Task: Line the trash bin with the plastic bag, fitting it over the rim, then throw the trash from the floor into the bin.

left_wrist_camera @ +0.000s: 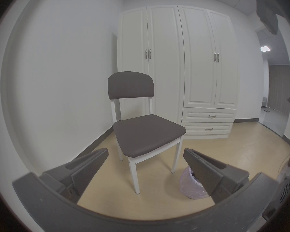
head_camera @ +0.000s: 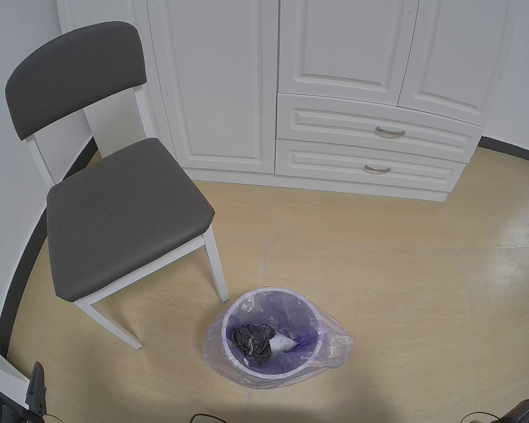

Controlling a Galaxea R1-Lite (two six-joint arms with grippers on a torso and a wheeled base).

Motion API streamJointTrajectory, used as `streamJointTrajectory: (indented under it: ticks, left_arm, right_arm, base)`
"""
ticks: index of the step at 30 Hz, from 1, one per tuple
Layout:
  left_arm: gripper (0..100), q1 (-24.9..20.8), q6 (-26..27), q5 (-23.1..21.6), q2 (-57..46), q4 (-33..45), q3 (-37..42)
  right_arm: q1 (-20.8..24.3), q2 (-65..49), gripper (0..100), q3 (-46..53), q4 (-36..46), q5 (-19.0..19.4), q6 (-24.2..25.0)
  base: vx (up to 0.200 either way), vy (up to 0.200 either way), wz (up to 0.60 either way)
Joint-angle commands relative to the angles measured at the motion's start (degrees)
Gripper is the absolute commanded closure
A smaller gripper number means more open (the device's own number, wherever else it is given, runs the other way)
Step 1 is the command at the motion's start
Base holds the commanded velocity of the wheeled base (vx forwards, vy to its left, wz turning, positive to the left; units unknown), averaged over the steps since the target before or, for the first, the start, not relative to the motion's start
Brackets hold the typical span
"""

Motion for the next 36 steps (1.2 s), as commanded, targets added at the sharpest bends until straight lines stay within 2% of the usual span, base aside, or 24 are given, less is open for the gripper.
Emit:
streamJointTrajectory:
  ticks: [1, 3, 4, 5, 8, 11, 15, 17, 19, 22, 23, 24, 25, 26, 27, 30, 32, 33, 34, 36]
  left_arm:
    - [0, -0.1, -0.1, -0.7, -0.6, -0.1, 0.7]
    - [0, -0.2, 0.2, -5.1, -0.3, 2.1, 0.9]
    - [0, -0.3, 0.9, -5.4, -0.3, 2.7, 0.8]
    - [0, -0.3, 1.0, -5.4, -0.3, 2.7, 0.7]
    - [0, -0.2, 1.3, -5.4, -0.2, 2.7, 0.7]
    - [0, -0.1, 1.1, -5.3, -0.6, 2.6, 0.7]
    - [0, -0.1, 0.6, -5.3, -0.6, 2.6, 0.7]
    - [0, 0.0, 0.8, -5.3, -0.6, 2.6, 0.7]
    - [0, -0.1, 0.8, -5.3, -0.6, 2.6, 0.7]
    - [0, -0.1, 0.7, -5.3, -0.6, 2.5, 0.7]
    - [0, -0.1, 0.7, -5.3, -0.6, 2.5, 0.7]
    - [0, 0.0, 0.8, -5.3, -0.6, 2.6, 0.7]
    - [0, -0.1, 0.8, -5.3, -0.6, 2.5, 0.7]
    - [0, -0.1, 0.9, -5.3, -0.6, 2.5, 0.8]
    - [0, -0.1, 1.0, -5.3, -0.6, 2.5, 0.8]
    - [0, -0.1, 0.7, -5.3, -0.6, 2.5, 0.8]
    - [0, 0.0, 0.7, -5.3, -0.6, 2.5, 0.8]
    - [0, 0.0, 0.7, -5.2, -0.7, 2.4, 0.9]
    - [0, 0.0, 0.9, -5.3, -0.7, 2.4, 0.8]
    - [0, 0.0, 1.1, -5.3, -0.7, 2.4, 0.9]
  right_arm:
    - [0.0, -0.6, 0, 1.0, 1.9, -0.7, -0.1]
    - [0.0, -0.6, 0, 1.0, 3.8, -1.2, -0.1]
    - [0.0, -0.6, 0, 1.0, 4.5, -1.6, -0.2]
    - [0.0, -0.6, 0, 1.0, 4.6, -1.8, -0.2]
    - [0.0, -0.6, 0, 1.0, 10.4, -5.6, -0.6]
    - [0.0, -0.6, 0, 1.0, 19.5, -10.0, -0.8]
    - [0.0, -0.6, 0, 1.0, 21.8, -9.9, -1.3]
    - [0.0, -0.6, 0, 1.0, 21.6, -7.1, -3.2]
    - [0.0, -0.6, 0, 1.0, 21.6, -5.8, -4.3]
    - [0.0, -0.6, 0, 0.9, 21.9, -4.5, -3.3]
    - [0.0, -0.6, 0, 0.9, 22.1, -2.2, -1.0]
    - [0.0, -0.6, 0, 0.9, 22.5, 1.8, 3.0]
    - [0.0, -0.6, 0, 0.9, 22.6, 3.2, 4.1]
    - [0.0, -0.6, 0, 0.8, 23.0, 9.6, 8.3]
    - [-0.1, -0.5, 0, 0.5, 23.6, 9.7, 8.1]
    - [-0.1, -0.6, 0, 0.3, 24.6, 6.5, 6.4]
    - [-0.2, -0.5, 0, 0.3, 24.9, -1.0, 6.0]
    - [-0.2, -0.6, 0, 0.8, 24.7, -3.9, 7.8]
    - [-0.1, -0.6, 0, 0.7, 24.9, -3.5, 9.3]
    - [-0.1, -0.6, 0, 0.8, 24.8, -2.7, 8.7]
  base:
    - [0.000, 0.000, 0.00]
    - [0.000, 0.000, 0.00]
    - [0.000, 0.000, 0.00]
    - [0.000, 0.000, 0.00]
    - [0.000, 0.000, 0.00]
    - [0.000, 0.000, 0.00]
    - [0.000, 0.000, 0.00]
    - [0.000, 0.000, 0.00]
    - [0.000, 0.000, 0.00]
    - [0.000, 0.000, 0.00]
    - [0.000, 0.000, 0.00]
    - [0.000, 0.000, 0.00]
    - [0.000, 0.000, 0.00]
    - [0.000, 0.000, 0.00]
    - [0.000, 0.000, 0.00]
    - [0.000, 0.000, 0.00]
    - [0.000, 0.000, 0.00]
    - [0.000, 0.000, 0.00]
    - [0.000, 0.000, 0.00]
    - [0.000, 0.000, 0.00]
